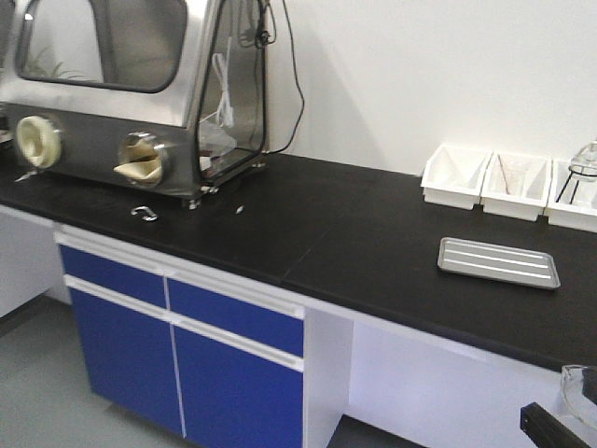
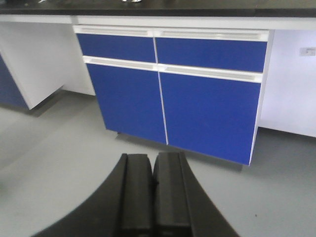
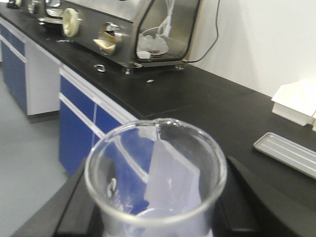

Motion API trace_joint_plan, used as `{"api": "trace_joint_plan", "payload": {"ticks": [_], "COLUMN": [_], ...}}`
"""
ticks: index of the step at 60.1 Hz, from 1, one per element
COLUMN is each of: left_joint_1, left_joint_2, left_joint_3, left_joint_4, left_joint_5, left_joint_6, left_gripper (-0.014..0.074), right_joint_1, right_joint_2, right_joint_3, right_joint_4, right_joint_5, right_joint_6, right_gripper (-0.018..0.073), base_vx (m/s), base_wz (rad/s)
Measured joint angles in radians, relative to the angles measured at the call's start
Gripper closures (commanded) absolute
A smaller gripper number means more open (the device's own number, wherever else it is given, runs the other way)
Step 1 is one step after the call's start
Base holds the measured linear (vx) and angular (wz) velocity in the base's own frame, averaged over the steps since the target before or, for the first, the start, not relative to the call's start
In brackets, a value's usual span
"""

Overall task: Move beaker to silver tray on left bench
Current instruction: 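Drive the base to the bench with the silver tray, holding the beaker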

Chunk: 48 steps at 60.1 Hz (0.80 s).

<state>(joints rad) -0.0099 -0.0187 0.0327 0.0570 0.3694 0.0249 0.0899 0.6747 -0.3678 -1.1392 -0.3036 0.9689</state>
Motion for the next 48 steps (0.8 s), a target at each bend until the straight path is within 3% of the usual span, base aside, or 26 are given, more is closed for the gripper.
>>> {"api": "trace_joint_plan", "payload": {"ticks": [48], "left_joint_1": [0.000], "left_joint_2": [0.000], "left_joint_3": [0.000], "left_joint_4": [0.000], "left_joint_5": [0.000], "left_joint_6": [0.000], "left_gripper": [0.0595], "right_joint_1": [0.000], "right_joint_2": [0.000], "right_joint_3": [0.000], "right_joint_4": [0.000], "right_joint_5": [0.000], "right_joint_6": [0.000], "right_gripper": [0.0571], "base_vx": [0.46], "base_wz": [-0.27]}}
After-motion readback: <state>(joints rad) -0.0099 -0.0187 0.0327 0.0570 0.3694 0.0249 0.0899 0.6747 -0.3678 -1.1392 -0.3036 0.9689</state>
